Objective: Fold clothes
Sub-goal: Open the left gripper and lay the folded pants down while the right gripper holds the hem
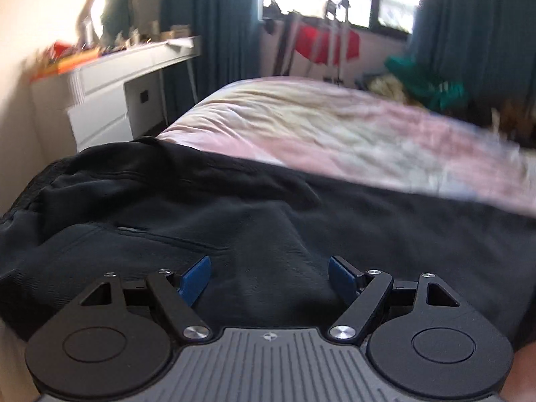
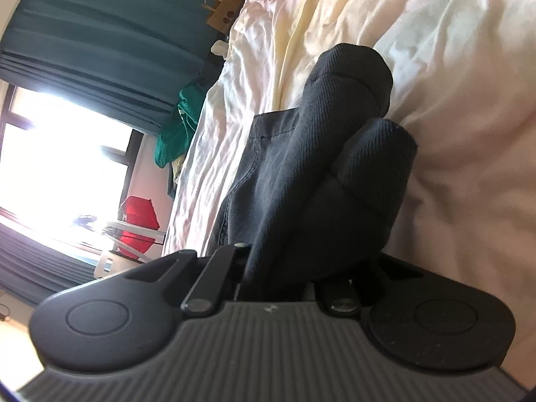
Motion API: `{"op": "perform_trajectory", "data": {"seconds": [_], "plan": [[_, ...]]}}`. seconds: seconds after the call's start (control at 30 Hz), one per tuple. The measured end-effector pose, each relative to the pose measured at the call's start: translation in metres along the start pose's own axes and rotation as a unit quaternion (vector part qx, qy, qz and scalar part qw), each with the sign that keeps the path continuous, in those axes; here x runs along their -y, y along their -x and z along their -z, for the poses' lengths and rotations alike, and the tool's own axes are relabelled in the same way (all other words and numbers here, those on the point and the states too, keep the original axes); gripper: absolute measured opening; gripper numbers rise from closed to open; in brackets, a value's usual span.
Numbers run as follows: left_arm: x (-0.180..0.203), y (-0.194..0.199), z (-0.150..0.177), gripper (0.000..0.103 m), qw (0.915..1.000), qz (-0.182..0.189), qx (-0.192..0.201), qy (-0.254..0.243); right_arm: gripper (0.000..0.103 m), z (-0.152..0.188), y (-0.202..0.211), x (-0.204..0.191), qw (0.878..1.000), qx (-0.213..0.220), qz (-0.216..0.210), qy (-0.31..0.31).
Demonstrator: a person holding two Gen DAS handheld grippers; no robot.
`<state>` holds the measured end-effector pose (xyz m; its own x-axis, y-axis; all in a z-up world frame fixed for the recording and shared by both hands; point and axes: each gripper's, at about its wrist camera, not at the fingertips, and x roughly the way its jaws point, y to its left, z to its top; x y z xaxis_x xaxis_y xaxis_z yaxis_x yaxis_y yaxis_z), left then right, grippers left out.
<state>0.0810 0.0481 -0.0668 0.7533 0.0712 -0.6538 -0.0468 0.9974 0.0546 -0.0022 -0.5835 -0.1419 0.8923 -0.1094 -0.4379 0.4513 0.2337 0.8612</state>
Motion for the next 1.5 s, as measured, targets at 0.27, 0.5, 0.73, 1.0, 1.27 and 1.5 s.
{"op": "perform_trajectory", "data": {"seconds": [0.27,0.5,0.73,1.0,1.27,1.5], "plan": [[0.0,-0.024,0.028,0.083,0.9998,0.008,-0.001,-0.02,0.015,0.002,-0.002,0.006,0.999,-0.017,-0.001,-0.033],[-0.003,-0.023,0.026,0.083,0.9998,0.008,0.003,-0.017,0.031,-0.002,-0.027,0.02,0.996,-0.052,-0.011,-0.074],[0.0,-0.024,0.027,0.086,0.9998,0.001,0.012,-0.013,0.031,0.006,-0.046,0.0,0.999,-0.032,-0.004,-0.024],[0.002,-0.016,0.027,0.085,0.9996,-0.002,0.02,-0.021,0.011,0.009,-0.038,-0.012,1.0,0.012,0.013,0.002],[0.01,-0.005,0.026,0.085,0.9987,0.01,0.036,-0.035,0.01,0.015,-0.016,-0.043,0.995,0.067,0.021,0.067],[0.012,-0.017,0.032,0.087,0.998,0.011,0.009,-0.062,0.01,0.025,-0.002,-0.072,0.986,0.101,0.03,0.128]]}}
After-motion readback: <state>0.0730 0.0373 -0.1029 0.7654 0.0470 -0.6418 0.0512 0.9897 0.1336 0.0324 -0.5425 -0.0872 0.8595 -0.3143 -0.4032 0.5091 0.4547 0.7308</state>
